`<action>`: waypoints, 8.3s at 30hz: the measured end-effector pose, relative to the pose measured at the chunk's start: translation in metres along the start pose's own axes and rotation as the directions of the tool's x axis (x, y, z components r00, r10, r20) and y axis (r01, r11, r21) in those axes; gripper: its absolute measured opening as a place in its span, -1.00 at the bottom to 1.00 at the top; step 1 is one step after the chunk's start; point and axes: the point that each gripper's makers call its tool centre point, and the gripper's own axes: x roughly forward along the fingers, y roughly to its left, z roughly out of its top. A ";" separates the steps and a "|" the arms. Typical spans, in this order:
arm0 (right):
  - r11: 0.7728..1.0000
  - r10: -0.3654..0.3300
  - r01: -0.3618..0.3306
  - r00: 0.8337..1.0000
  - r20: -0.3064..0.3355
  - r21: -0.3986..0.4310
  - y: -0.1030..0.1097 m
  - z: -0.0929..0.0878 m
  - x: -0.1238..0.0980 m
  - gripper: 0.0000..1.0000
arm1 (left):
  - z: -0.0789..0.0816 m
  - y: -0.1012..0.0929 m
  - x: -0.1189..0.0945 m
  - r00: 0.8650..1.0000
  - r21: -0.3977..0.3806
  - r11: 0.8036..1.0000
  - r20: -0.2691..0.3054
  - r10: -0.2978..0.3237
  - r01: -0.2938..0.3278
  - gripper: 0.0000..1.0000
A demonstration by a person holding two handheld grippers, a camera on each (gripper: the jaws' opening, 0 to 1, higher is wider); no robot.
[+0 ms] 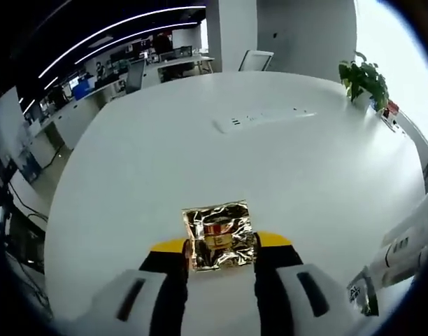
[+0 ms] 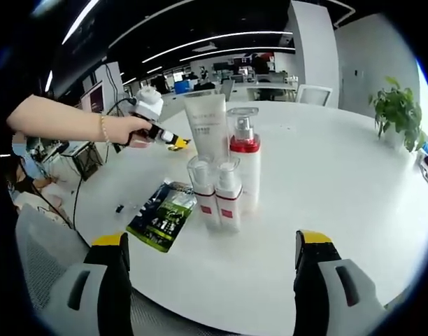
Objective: Arrange the skincare products in the storage area until every visible bottle or jar stands upright without overlapping.
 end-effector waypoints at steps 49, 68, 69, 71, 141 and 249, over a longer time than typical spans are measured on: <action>0.995 0.070 -0.067 0.997 0.039 -0.071 0.016 0.010 -0.006 0.79 | -0.045 -0.071 -0.173 0.956 0.154 0.969 0.193 -0.221 0.193 -0.33; 0.982 0.175 -0.168 0.982 0.073 -0.089 0.043 0.025 -0.009 0.49 | -0.080 -0.108 -0.227 0.920 0.373 0.884 0.155 -0.359 0.282 -0.33; 0.980 0.188 -0.181 0.979 0.081 -0.083 0.047 0.029 -0.010 0.43 | -0.081 -0.110 -0.229 0.917 0.384 0.879 0.161 -0.364 0.281 -0.33; 0.973 0.224 -0.216 0.970 0.099 -0.084 0.058 0.036 -0.010 0.28 | -0.085 -0.115 -0.232 0.914 0.398 0.870 0.154 -0.375 0.290 -0.33; 0.721 0.592 -0.632 0.775 0.221 0.285 0.150 0.089 0.017 -0.98 | -0.092 -0.100 -0.256 0.788 -0.008 0.815 0.257 -0.559 0.580 -0.63; 0.842 0.208 -0.287 0.954 -0.217 -0.456 0.152 0.031 0.244 -0.98 | -0.113 -0.026 -0.084 0.954 0.416 0.870 0.018 -0.300 0.266 -0.53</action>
